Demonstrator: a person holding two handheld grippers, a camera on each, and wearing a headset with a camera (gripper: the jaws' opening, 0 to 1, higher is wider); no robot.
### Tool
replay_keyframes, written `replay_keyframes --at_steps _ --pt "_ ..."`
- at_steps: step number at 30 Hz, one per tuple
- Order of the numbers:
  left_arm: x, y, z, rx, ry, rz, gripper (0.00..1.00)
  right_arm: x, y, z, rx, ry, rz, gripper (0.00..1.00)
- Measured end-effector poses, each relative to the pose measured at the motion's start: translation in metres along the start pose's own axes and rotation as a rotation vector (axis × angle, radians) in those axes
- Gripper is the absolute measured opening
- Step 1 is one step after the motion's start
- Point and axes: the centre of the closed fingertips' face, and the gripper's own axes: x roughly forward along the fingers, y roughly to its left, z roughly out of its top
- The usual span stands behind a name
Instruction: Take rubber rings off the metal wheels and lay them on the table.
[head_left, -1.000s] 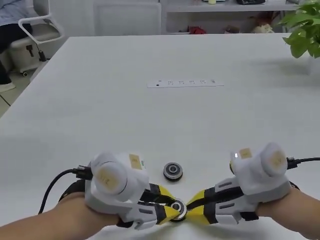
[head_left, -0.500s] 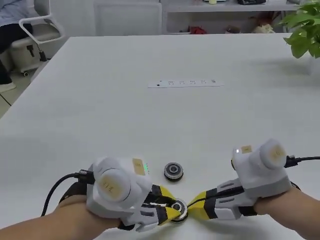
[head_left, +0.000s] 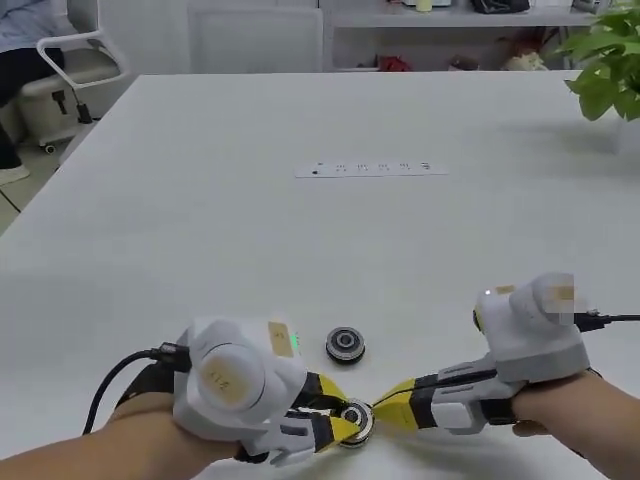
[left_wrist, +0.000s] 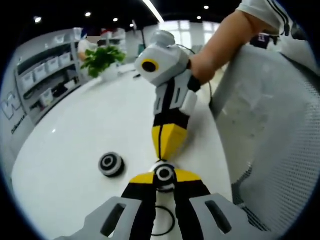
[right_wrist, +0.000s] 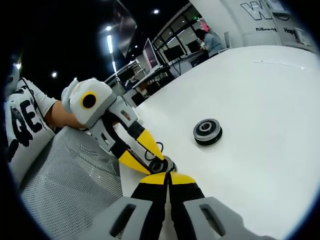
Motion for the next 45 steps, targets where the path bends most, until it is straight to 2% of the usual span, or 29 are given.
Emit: replay_keyframes --at_steps 17,38,41,42,43,44,45 --pt "0.000 0.001 0.000 -0.005 0.002 0.012 0.13 0.002 0.007 0.003 0.017 -0.023 0.027 0.00" --pt "-0.001 -0.002 0.000 -0.001 0.000 0.008 0.12 0.003 0.015 0.002 0.029 -0.015 0.065 0.00" --pt "0.000 -0.002 0.000 0.000 -0.001 0.007 0.12 0.005 0.023 0.005 0.026 -0.024 0.103 0.00" --pt "0.001 -0.002 0.001 0.000 -0.001 0.011 0.12 0.008 0.041 0.012 0.048 -0.047 0.180 0.00" --pt "0.001 -0.001 0.001 -0.001 -0.001 0.011 0.12 0.010 0.038 0.008 -0.005 -0.018 0.144 0.00" --pt "0.001 -0.001 0.000 -0.005 0.000 0.008 0.12 0.009 0.032 0.011 -0.062 -0.017 0.121 0.00" --pt "0.001 0.000 0.001 -0.009 -0.004 0.010 0.12 0.009 0.032 0.011 -0.016 -0.021 0.129 0.00"
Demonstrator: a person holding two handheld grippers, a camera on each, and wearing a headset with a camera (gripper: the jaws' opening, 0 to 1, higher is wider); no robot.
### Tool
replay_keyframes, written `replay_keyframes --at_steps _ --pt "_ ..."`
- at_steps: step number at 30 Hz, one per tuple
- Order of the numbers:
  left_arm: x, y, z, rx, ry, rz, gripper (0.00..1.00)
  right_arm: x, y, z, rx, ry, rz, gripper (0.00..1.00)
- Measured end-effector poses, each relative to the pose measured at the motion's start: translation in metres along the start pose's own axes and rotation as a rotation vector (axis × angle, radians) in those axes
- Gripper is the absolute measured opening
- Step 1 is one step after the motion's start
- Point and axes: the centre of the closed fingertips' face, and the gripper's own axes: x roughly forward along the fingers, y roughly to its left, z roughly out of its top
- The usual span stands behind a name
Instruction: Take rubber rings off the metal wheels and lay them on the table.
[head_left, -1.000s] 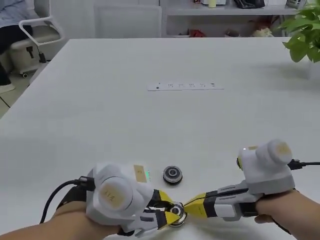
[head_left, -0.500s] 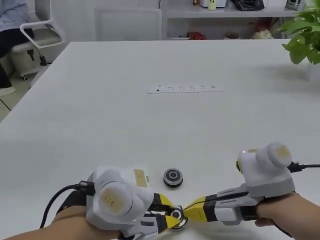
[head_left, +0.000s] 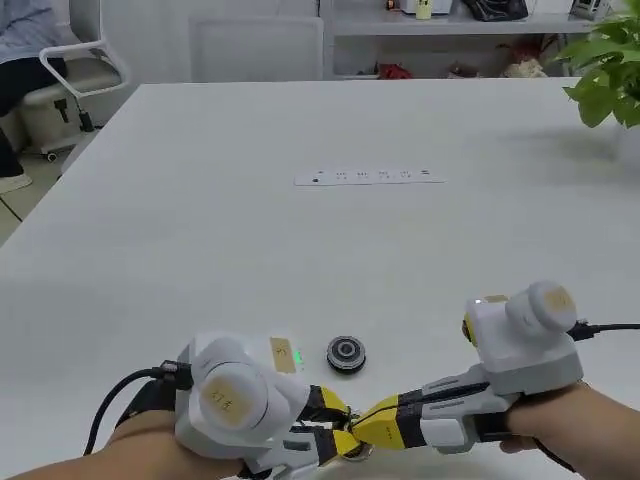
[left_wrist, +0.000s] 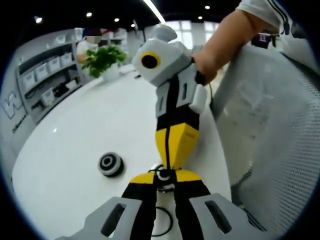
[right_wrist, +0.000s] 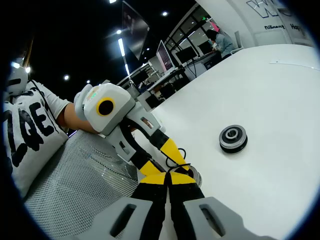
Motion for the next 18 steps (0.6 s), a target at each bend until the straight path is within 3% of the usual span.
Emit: replay_keyframes --at_steps 7,18 --pt "0.000 0.000 0.000 -0.001 0.000 0.002 0.13 -0.009 -0.013 -0.003 0.018 -0.021 -0.045 0.00" --pt "0.003 -0.001 0.003 -0.012 -0.005 0.001 0.14 -0.012 -0.014 -0.008 0.025 -0.011 -0.054 0.00"
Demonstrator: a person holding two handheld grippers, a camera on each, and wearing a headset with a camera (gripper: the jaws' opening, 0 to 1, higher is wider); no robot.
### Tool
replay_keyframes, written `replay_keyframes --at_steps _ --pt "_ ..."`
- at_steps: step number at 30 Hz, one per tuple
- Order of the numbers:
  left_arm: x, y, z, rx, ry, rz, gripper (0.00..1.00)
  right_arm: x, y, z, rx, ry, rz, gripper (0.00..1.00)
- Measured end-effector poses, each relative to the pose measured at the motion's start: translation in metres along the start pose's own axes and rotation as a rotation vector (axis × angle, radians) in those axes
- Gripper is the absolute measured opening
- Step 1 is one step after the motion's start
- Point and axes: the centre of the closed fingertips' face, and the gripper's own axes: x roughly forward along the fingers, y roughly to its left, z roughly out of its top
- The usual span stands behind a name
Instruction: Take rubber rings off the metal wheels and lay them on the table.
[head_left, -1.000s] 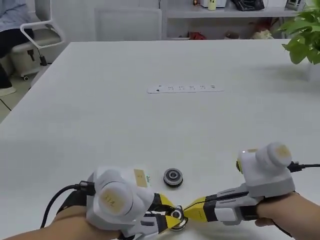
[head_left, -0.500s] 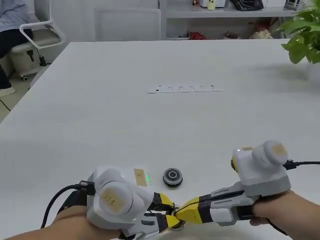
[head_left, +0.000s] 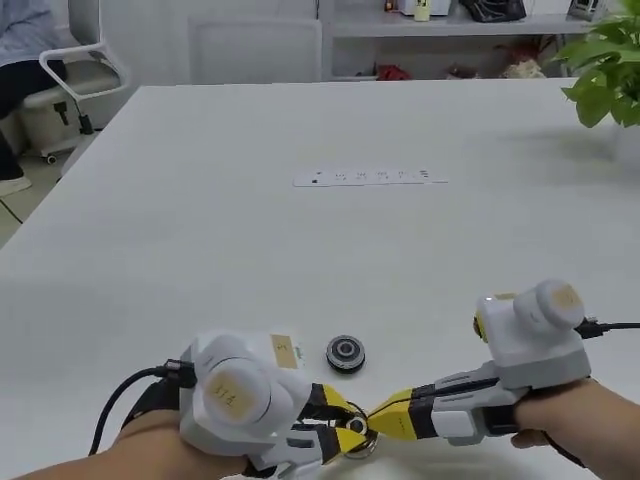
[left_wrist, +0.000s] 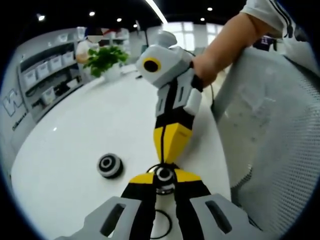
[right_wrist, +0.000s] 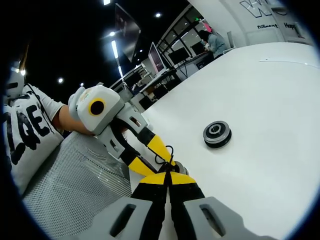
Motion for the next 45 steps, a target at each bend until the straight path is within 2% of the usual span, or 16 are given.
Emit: replay_keyframes --at_steps 8,14,22,30,37,45 --pt "-0.003 -0.003 0.002 -0.003 -0.006 -0.026 0.16 -0.001 0.001 0.002 0.006 -0.008 0.005 0.00" --pt "-0.013 -0.003 0.008 -0.017 -0.031 -0.034 0.19 -0.002 0.003 0.004 0.013 -0.013 0.010 0.00" --pt "-0.028 -0.009 0.017 -0.047 -0.070 -0.049 0.26 -0.001 0.007 0.005 0.015 -0.014 0.023 0.00" --pt "-0.044 -0.008 0.021 -0.075 -0.101 -0.033 0.34 -0.001 0.012 0.009 0.018 -0.018 0.039 0.00" --pt "-0.056 -0.005 0.016 -0.106 -0.116 -0.009 0.40 0.000 0.016 0.013 0.018 -0.024 0.045 0.00" --pt "-0.071 0.004 0.004 -0.152 -0.130 0.035 0.47 0.001 0.018 0.021 0.017 -0.030 0.051 0.00"
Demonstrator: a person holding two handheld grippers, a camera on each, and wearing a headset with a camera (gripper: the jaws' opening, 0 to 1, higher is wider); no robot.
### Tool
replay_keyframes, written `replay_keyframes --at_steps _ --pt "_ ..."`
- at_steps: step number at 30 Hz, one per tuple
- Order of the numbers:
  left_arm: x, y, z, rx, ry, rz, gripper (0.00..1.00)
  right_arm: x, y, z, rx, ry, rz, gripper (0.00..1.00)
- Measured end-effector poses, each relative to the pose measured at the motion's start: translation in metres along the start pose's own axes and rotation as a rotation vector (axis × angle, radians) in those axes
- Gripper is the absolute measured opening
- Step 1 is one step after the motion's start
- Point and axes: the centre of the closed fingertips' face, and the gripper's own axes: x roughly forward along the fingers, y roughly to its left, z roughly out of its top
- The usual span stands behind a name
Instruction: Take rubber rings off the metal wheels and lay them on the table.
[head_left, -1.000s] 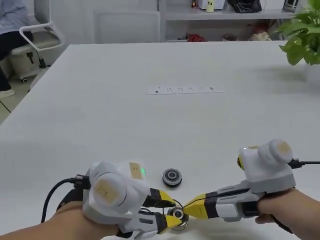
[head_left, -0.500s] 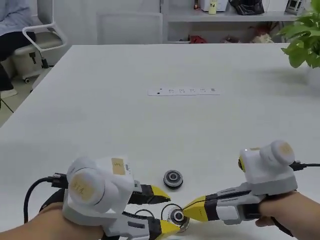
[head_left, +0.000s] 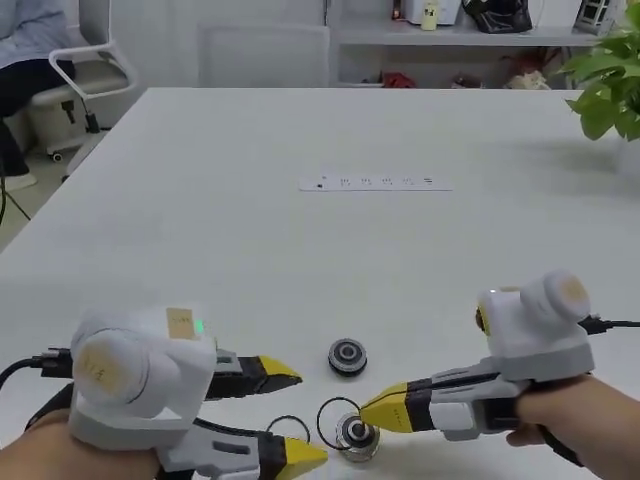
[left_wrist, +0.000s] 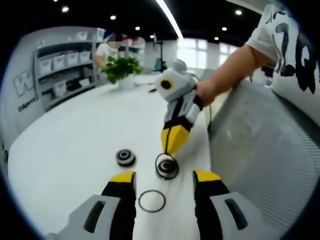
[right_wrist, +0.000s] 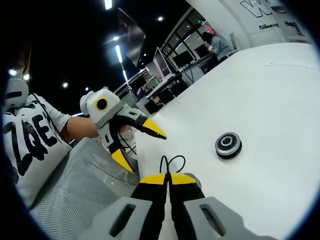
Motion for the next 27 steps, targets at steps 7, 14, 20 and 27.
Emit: replay_keyframes --at_steps 7,14,20,27 --pt "-0.013 0.006 -0.008 -0.028 -0.005 0.036 0.50 0.008 0.000 0.007 -0.011 0.006 0.002 0.00" --pt "-0.023 0.010 -0.014 -0.048 -0.009 0.064 0.54 0.026 0.001 0.012 -0.021 0.019 0.003 0.00" --pt "-0.029 0.013 -0.018 -0.055 -0.009 0.083 0.56 0.042 0.000 0.008 -0.031 0.055 -0.008 0.00" --pt "-0.036 0.015 -0.022 -0.062 -0.007 0.102 0.57 0.053 -0.003 0.004 -0.016 0.084 -0.023 0.00"
